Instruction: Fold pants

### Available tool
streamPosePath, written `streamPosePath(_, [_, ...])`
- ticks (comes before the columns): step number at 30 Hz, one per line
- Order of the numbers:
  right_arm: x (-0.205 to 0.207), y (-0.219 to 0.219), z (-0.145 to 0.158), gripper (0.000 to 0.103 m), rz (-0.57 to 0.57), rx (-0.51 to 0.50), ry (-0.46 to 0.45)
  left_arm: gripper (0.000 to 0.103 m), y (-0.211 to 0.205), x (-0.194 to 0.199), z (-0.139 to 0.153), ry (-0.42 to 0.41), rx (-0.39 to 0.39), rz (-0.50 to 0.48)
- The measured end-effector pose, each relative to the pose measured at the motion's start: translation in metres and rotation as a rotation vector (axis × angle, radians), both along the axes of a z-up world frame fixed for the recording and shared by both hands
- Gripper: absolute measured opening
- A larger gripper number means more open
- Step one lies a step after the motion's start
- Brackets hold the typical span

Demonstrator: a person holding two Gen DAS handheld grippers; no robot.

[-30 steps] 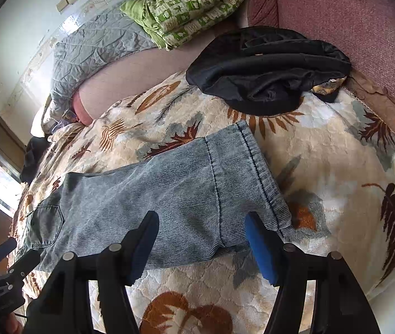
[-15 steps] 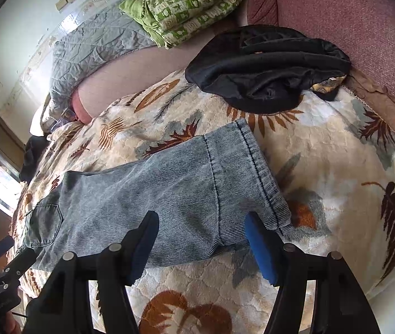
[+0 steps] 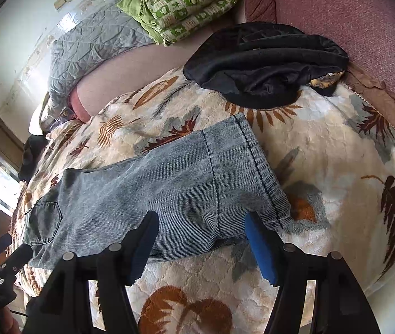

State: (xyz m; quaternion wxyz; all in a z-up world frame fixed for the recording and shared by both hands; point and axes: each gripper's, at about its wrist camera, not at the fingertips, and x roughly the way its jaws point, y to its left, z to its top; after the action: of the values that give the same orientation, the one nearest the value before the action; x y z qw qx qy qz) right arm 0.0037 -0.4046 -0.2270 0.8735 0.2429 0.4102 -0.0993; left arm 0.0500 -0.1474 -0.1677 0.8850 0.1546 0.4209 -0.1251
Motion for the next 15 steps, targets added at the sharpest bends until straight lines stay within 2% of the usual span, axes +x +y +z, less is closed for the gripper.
streamPosePath(4, [-0.004, 0.007, -0.005, 0.068, 0.015, 0.014, 0.012, 0.088, 0.005, 0.004, -0.004, 0.008, -0.004, 0.011])
streamPosePath(7, [-0.009, 0.005, -0.006, 0.068, 0.017, 0.062, 0.001, 0.088, 0.012, 0.007, -0.009, 0.019, -0.005, 0.031])
streamPosePath(15, [-0.025, -0.039, -0.018, 0.068, -0.086, 0.385, -0.087, 0.088, 0.036, 0.017, -0.015, 0.013, -0.007, 0.09])
